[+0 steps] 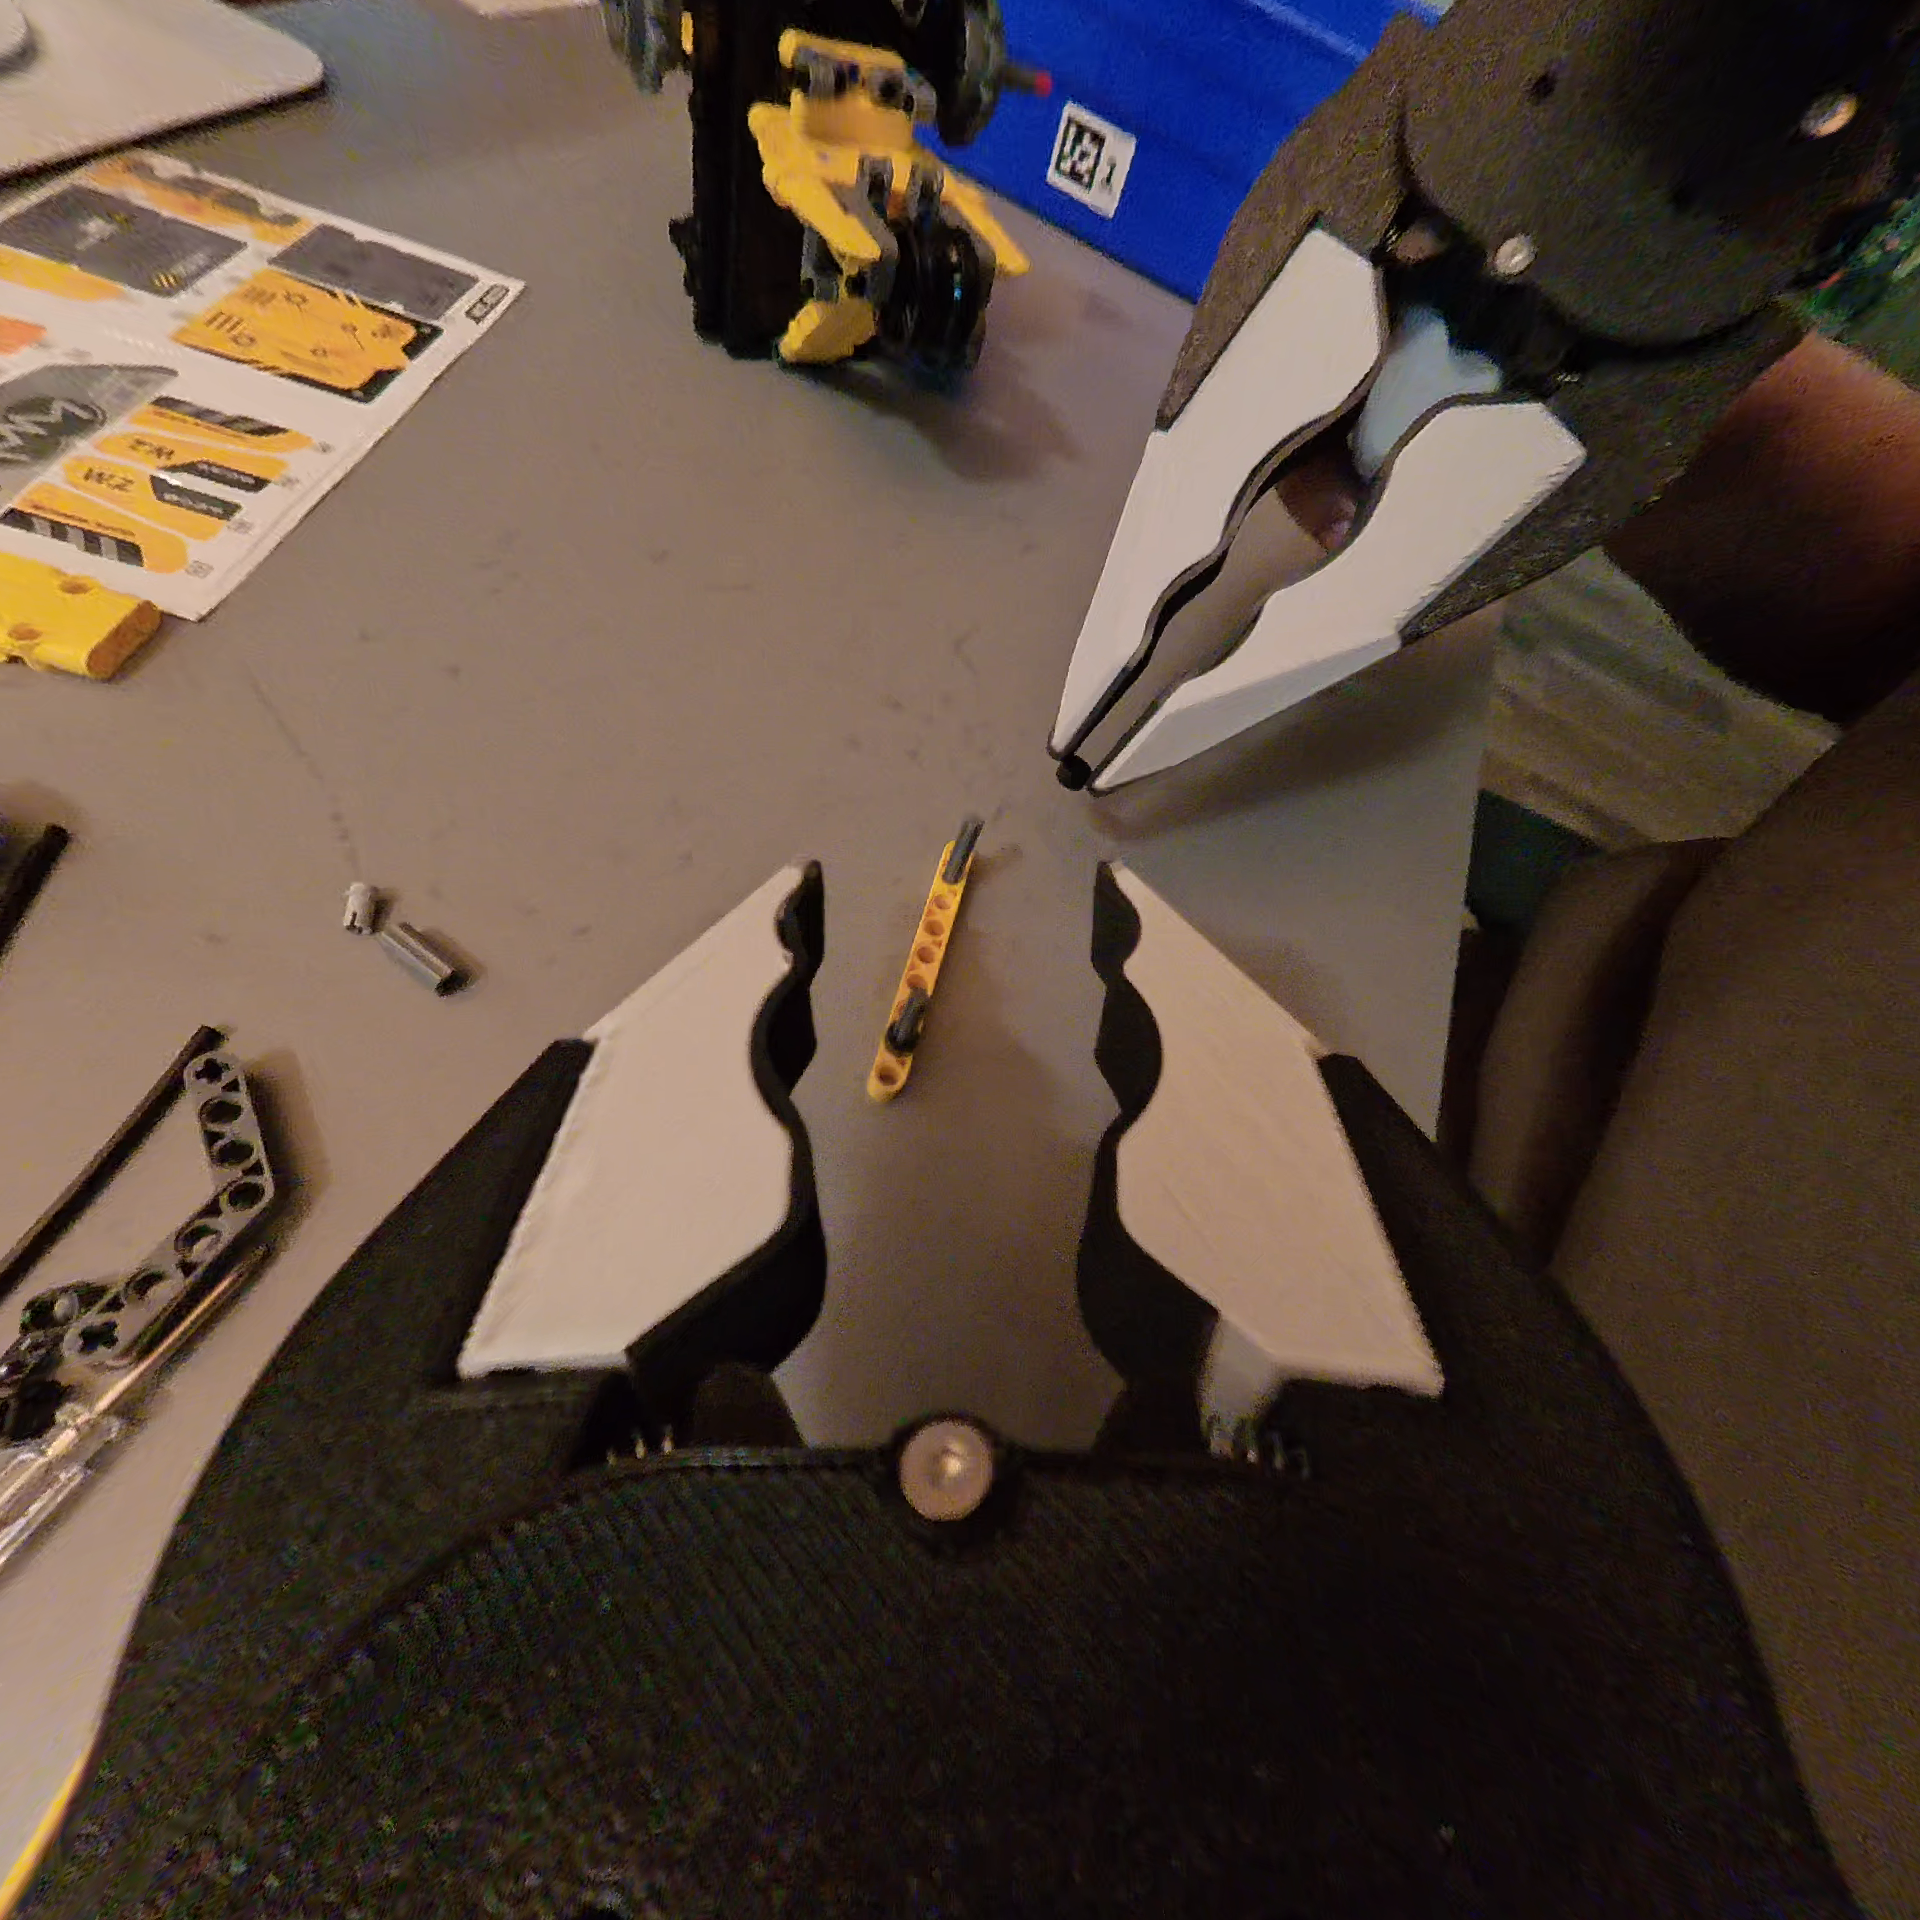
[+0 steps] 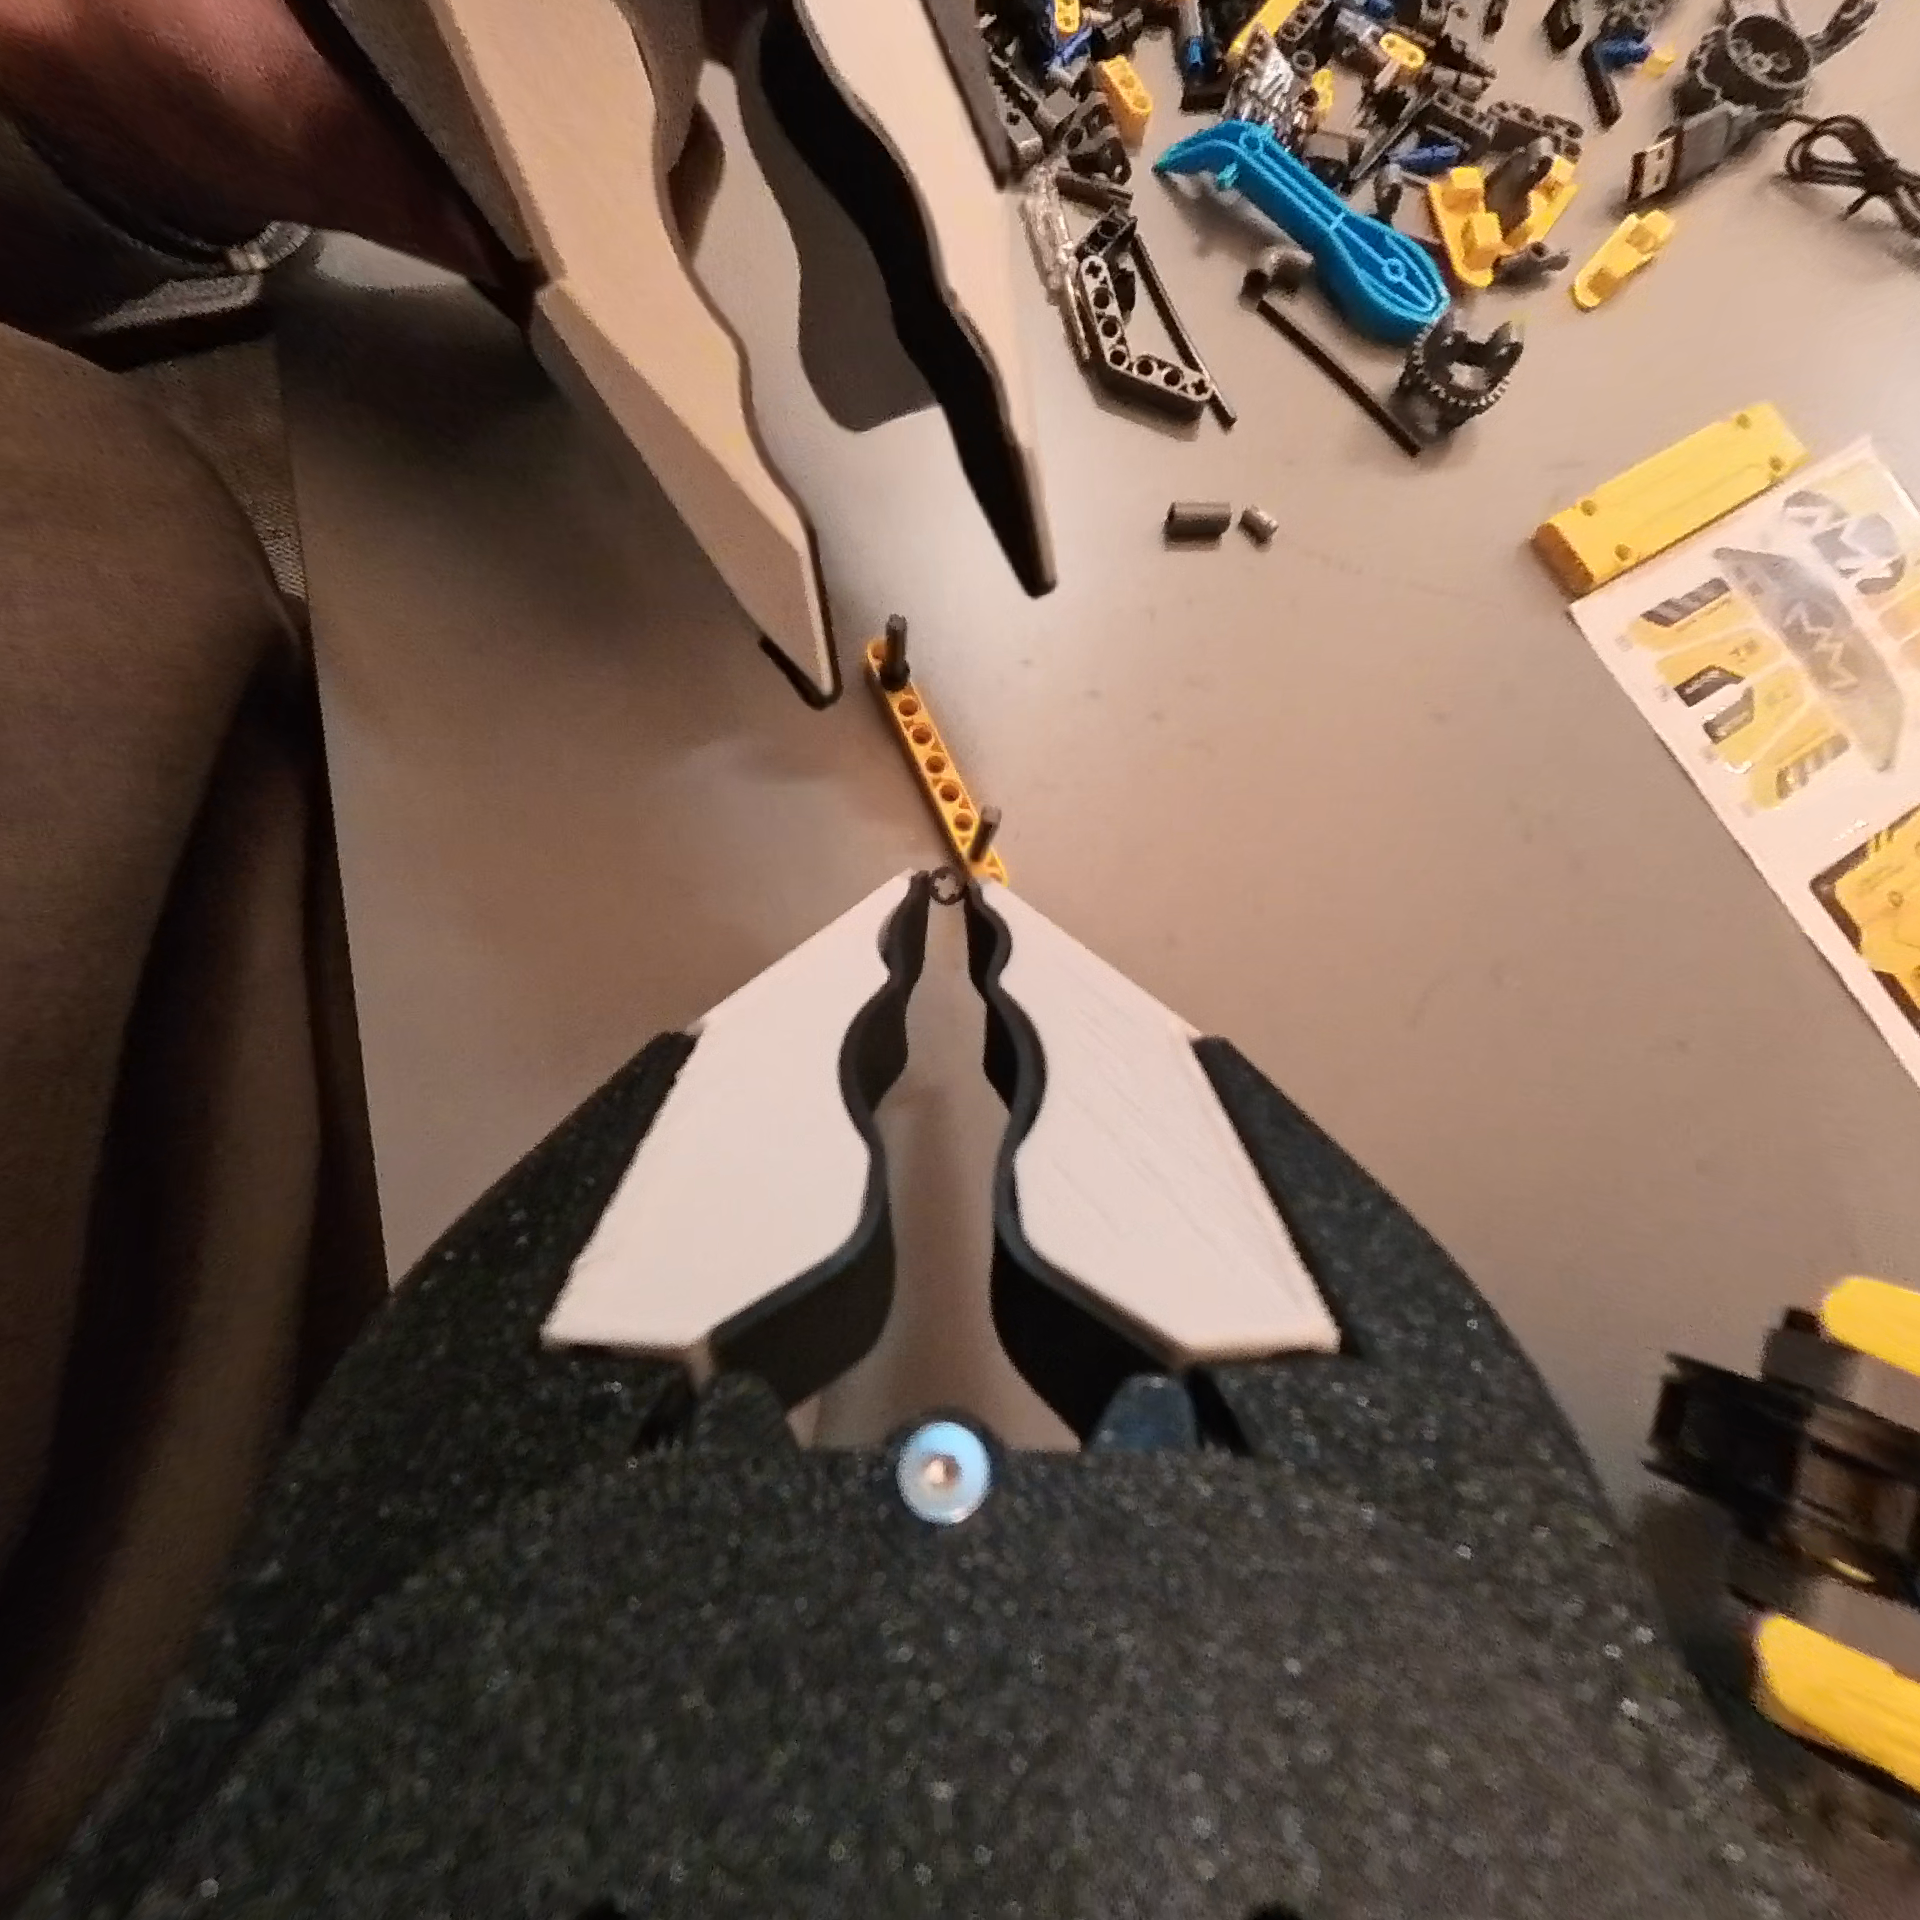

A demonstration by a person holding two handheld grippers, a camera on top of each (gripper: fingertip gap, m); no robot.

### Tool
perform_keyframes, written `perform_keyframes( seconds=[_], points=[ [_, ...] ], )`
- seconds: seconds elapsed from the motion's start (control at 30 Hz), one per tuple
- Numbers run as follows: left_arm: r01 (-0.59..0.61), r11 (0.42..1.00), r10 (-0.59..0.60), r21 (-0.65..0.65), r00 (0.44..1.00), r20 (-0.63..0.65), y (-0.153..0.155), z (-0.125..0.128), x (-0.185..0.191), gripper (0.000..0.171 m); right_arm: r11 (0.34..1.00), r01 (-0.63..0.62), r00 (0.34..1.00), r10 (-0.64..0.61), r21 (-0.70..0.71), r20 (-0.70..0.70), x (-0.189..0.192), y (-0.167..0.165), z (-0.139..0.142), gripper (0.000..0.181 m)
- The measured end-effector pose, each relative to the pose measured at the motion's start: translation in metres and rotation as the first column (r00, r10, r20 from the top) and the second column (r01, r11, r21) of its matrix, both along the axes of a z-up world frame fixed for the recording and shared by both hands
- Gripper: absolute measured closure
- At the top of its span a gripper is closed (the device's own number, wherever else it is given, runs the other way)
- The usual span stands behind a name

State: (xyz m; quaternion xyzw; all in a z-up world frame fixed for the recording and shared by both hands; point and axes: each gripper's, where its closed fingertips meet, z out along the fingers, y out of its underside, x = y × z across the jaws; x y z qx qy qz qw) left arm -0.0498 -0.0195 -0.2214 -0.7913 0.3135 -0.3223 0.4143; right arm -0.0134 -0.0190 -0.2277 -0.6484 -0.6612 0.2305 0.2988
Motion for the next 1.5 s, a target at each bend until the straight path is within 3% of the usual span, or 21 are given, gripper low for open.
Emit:
perform_keyframes(
  seconds=[0.23,0.53,0.8,1.07,1.3,1.5],
  points=[
    [-0.009,0.995,0.002,-0.098,0.998,-0.071,-0.009,-0.022,-0.012,0.115,1.000,0.025,0.998,-0.024,-0.019,0.056,-0.001,-0.004,-0.024,0.175],
    [0.062,0.984,-0.083,-0.168,0.989,-0.124,-0.030,-0.035,0.003,0.119,0.998,0.045,0.997,-0.043,-0.042,0.059,-0.006,0.006,-0.036,0.175],
    [0.187,0.962,-0.191,-0.201,0.982,-0.003,-0.050,-0.023,0.033,0.120,0.997,0.082,0.995,-0.081,-0.003,0.065,0.004,0.023,-0.036,0.175],
    [0.117,0.979,-0.109,-0.168,0.992,0.058,-0.027,-0.012,0.026,0.123,0.999,0.026,0.999,-0.027,-0.024,-0.047,-0.005,0.015,0.005,0.175],
    [0.090,0.978,-0.071,-0.187,0.992,0.109,-0.011,-0.008,0.026,0.123,1.000,-0.029,1.000,0.029,-0.009,0.003,-0.016,0.016,-0.001,0.175],
    [0.075,0.980,-0.064,-0.187,0.996,0.064,-0.010,-0.014,0.029,0.116,0.997,-0.059,0.997,0.061,-0.046,0.036,-0.017,0.013,-0.004,0.175]
  ],
)
